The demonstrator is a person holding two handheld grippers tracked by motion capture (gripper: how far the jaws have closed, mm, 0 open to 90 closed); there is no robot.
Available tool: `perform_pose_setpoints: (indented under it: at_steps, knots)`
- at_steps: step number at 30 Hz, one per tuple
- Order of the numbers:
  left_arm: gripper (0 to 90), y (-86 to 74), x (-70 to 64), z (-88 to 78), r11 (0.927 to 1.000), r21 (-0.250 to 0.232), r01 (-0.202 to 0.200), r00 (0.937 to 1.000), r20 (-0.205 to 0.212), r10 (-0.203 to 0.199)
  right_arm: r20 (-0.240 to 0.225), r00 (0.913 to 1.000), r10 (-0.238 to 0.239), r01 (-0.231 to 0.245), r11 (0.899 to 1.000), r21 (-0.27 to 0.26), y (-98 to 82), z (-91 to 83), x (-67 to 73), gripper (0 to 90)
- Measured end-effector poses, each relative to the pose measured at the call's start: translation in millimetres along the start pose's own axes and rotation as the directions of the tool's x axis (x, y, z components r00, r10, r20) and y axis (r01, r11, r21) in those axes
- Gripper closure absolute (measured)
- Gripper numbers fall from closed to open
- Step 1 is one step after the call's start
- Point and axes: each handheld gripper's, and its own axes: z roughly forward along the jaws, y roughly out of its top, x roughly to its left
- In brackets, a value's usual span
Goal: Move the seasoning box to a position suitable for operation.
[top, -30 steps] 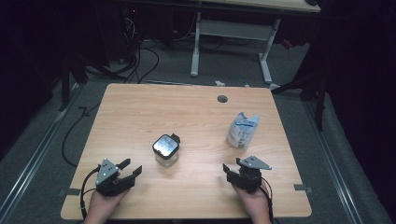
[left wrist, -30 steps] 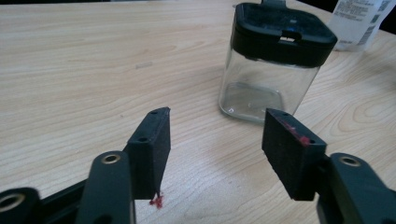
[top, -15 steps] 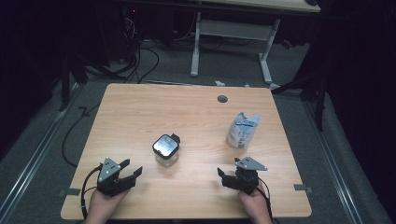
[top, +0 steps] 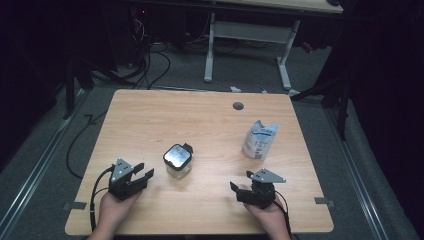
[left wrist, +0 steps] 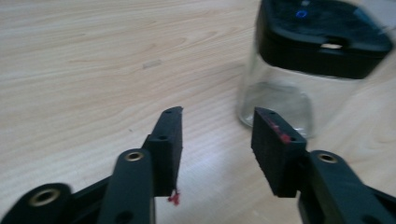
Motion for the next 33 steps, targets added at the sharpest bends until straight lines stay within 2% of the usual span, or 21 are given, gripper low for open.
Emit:
perform_pose_setpoints:
  at_steps: [4,5,7,9,10,12,13,14,15,17,21,26,33]
  knots:
    - [58.8,7.6,5.5,17.9,0.9984,0.011,0.055,0.9983,0.019,-0.055,-0.024,0.9996,-0.014,0.014,1.0,0.001,-0.1,1.2,0.5,29.1]
    - [59.5,11.6,6.9,27.3,0.9978,0.014,0.065,0.9979,-0.002,-0.065,-0.039,0.9991,-0.015,0.015,1.0,0.008,-0.3,1.2,0.6,33.5]
    - [61.9,13.1,7.2,30.6,0.9984,0.013,0.056,0.9984,-0.011,-0.056,-0.057,0.9983,-0.015,0.015,1.0,0.007,-0.5,1.2,0.9,36.5]
    - [71.0,16.2,5.9,36.7,0.9996,-0.001,0.03,0.9992,-0.025,-0.03,-0.071,0.9972,-0.024,0.024,1.0,0.01,-0.9,1.9,1.8,38.9]
    - [80.4,17.9,5.4,39.7,0.9998,-0.008,0.016,0.9996,-0.025,-0.016,-0.068,0.9971,-0.035,0.036,0.999,0.011,-1.5,2.2,3.4,40.9]
    - [83.2,21.5,3.7,46.5,0.9999,0.0,0.014,0.9999,-0.008,-0.014,-0.069,0.997,-0.034,0.035,0.999,0.008,-1.6,2.2,3.6,41.2]
    - [89.3,24.2,2.5,50.9,0.9993,-0.015,0.035,0.9992,0.02,-0.035,-0.072,0.9972,-0.018,0.018,1.0,0.001,-1.5,1.8,3.1,42.0]
    - [90.0,24.2,2.5,50.9,0.9993,-0.015,0.035,0.9992,0.02,-0.035,-0.072,0.9972,-0.018,0.018,1.0,0.001,-1.5,1.8,3.1,42.0]
    - [90.0,25.0,2.0,52.7,0.9971,-0.029,0.07,0.996,0.058,-0.068,-0.084,0.9965,-0.009,0.009,1.0,-0.002,-1.2,0.8,1.5,44.0]
    - [90.0,24.8,1.5,53.2,0.9968,-0.027,0.076,0.995,0.067,-0.074,-0.09,0.9959,-0.004,0.004,1.0,-0.002,-1.2,0.3,1.2,44.7]
    - [90.0,22.5,-4.4,54.7,0.9987,-0.012,0.049,0.9948,0.09,-0.048,-0.104,0.9945,0.016,-0.018,1.0,-0.013,-0.9,-2.2,-0.8,46.9]
    - [90.0,23.6,-11.8,50.0,0.9989,-0.032,0.035,0.9942,0.103,-0.031,-0.096,0.9952,0.02,-0.022,1.0,-0.012,-1.8,-2.0,-0.8,48.2]
    - [90.0,21.1,-30.4,37.4,0.998,-0.063,0.009,0.9919,0.127,-0.001,-0.084,0.9962,0.025,-0.026,1.0,-0.014,-2.1,-2.3,-0.6,49.4]
